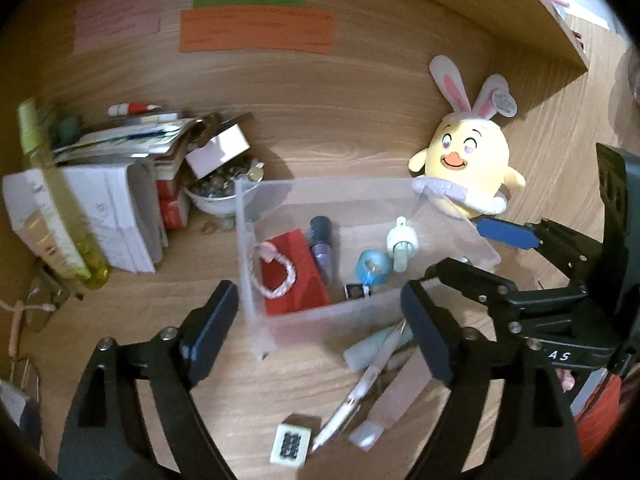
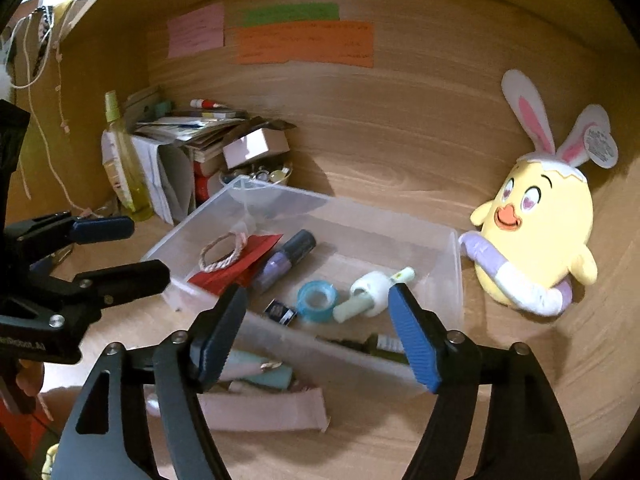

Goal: Organize objects
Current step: 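Grasp white dotted block with left tool while right tool grasps pink cream tube, then carry white block with left tool while right tool carries pink tube over bin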

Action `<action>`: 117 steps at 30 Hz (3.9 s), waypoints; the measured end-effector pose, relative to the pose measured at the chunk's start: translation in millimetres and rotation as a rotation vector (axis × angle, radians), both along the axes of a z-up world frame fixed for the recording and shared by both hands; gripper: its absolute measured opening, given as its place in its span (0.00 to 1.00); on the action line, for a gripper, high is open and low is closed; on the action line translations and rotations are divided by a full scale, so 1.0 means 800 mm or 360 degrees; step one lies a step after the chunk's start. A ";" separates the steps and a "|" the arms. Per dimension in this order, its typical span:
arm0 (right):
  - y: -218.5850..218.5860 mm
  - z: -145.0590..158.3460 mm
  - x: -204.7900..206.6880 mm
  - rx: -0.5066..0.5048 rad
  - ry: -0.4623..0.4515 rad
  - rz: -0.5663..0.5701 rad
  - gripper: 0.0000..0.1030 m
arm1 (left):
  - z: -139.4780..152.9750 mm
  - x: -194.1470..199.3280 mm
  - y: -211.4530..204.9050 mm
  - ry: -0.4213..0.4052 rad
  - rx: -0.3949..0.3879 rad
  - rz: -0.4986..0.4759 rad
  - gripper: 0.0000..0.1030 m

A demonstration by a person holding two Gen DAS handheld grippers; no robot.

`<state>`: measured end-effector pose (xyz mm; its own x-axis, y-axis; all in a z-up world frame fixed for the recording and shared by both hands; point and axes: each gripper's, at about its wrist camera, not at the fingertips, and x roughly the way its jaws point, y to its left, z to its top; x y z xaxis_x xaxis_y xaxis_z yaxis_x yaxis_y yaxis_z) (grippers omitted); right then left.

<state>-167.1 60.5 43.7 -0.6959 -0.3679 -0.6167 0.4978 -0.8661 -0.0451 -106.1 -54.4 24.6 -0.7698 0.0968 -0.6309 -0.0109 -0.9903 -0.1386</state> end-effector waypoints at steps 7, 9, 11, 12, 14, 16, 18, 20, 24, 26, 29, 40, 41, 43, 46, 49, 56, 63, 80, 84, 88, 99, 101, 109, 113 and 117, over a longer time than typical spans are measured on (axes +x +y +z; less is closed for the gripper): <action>0.005 -0.011 0.029 -0.0026 -0.0041 -0.0012 0.69 | -0.014 0.036 -0.011 -0.0045 -0.0041 0.0039 0.88; 0.005 -0.015 0.035 -0.0026 -0.0052 -0.0020 0.69 | -0.019 0.044 -0.014 -0.0056 -0.0045 0.0036 0.88; 0.007 -0.020 0.040 -0.0022 -0.0068 -0.0034 0.69 | -0.025 0.051 -0.016 -0.0070 -0.0047 0.0037 0.88; 0.008 -0.022 0.042 -0.0024 -0.0079 -0.0039 0.69 | -0.028 0.055 -0.019 -0.0082 -0.0042 0.0034 0.88; 0.011 -0.027 0.046 -0.0027 -0.0105 -0.0051 0.69 | -0.035 0.060 -0.020 -0.0102 -0.0035 0.0028 0.88; 0.013 -0.034 0.050 -0.0037 -0.0139 -0.0060 0.69 | -0.045 0.064 -0.021 -0.0136 -0.0035 0.0022 0.88; 0.014 -0.040 0.053 -0.0044 -0.0169 -0.0064 0.69 | -0.055 0.066 -0.023 -0.0169 -0.0041 0.0016 0.88; 0.013 -0.049 0.055 -0.0053 -0.0210 -0.0068 0.69 | -0.064 0.066 -0.023 -0.0201 -0.0047 0.0008 0.88; 0.003 -0.072 0.053 -0.0116 -0.0357 -0.0055 0.69 | -0.084 0.063 -0.025 -0.0262 -0.0072 0.0032 0.88; -0.008 -0.078 0.055 -0.0105 -0.0375 -0.0054 0.69 | -0.093 0.062 -0.030 -0.0293 -0.0080 0.0055 0.88; -0.025 -0.081 0.056 -0.0098 -0.0362 -0.0052 0.69 | -0.100 0.063 -0.042 -0.0319 -0.0037 0.0085 0.83; -0.065 -0.093 0.065 0.0095 -0.0299 -0.0044 0.73 | -0.113 0.067 -0.040 -0.0381 0.0013 0.0043 0.81; -0.063 -0.094 0.067 0.0102 -0.0299 -0.0046 0.73 | -0.114 0.068 -0.040 -0.0384 0.0003 0.0044 0.81; -0.053 -0.095 0.071 0.0105 -0.0306 -0.0053 0.73 | -0.113 0.068 -0.040 -0.0383 0.0001 0.0051 0.80; -0.035 -0.096 0.075 0.0089 -0.0340 -0.0079 0.73 | -0.113 0.068 -0.041 -0.0381 0.0006 0.0059 0.74; -0.014 -0.102 0.074 0.0098 -0.0389 -0.0135 0.73 | -0.112 0.067 -0.045 -0.0377 0.0030 0.0066 0.68; 0.028 -0.112 0.080 0.0096 -0.0439 -0.0258 0.73 | -0.112 0.071 -0.042 -0.0356 0.0025 0.0053 0.44; 0.052 -0.114 0.087 0.0097 -0.0393 -0.0334 0.64 | -0.114 0.073 -0.034 -0.0324 0.0031 -0.0003 0.25; 0.102 -0.093 0.096 -0.0041 -0.0310 -0.0498 0.05 | -0.102 0.078 -0.033 -0.0246 0.0069 0.0022 0.23; 0.102 -0.079 0.100 -0.0066 -0.0253 -0.0489 0.05 | -0.089 0.079 -0.028 -0.0196 0.0060 0.0022 0.23; 0.097 -0.066 0.103 -0.0091 -0.0200 -0.0460 0.05 | -0.073 0.079 -0.023 -0.0143 0.0065 0.0016 0.23; 0.093 -0.028 0.109 -0.0166 -0.0069 -0.0400 0.05 | -0.044 0.071 -0.014 -0.0035 0.0112 0.0008 0.23; 0.092 -0.021 0.107 -0.0181 -0.0042 -0.0393 0.05 | -0.038 0.069 -0.013 -0.0013 0.0117 0.0007 0.23; 0.085 0.008 0.092 -0.0210 0.0078 -0.0357 0.05 | -0.013 0.054 -0.014 0.0065 0.0128 0.0006 0.23; 0.085 0.024 0.081 -0.0244 0.0132 -0.0343 0.05 | -0.006 0.044 -0.016 0.0080 0.0153 0.0005 0.23; 0.083 0.038 0.068 -0.0272 0.0171 -0.0324 0.05 | -0.002 0.031 -0.016 0.0085 0.0159 0.0006 0.23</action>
<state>-112.4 126.9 74.1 -0.8241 -0.3061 -0.4765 0.3132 -0.9473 0.0670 -80.9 -67.5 23.3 -0.8025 0.1542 -0.5764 -0.0174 -0.9717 -0.2357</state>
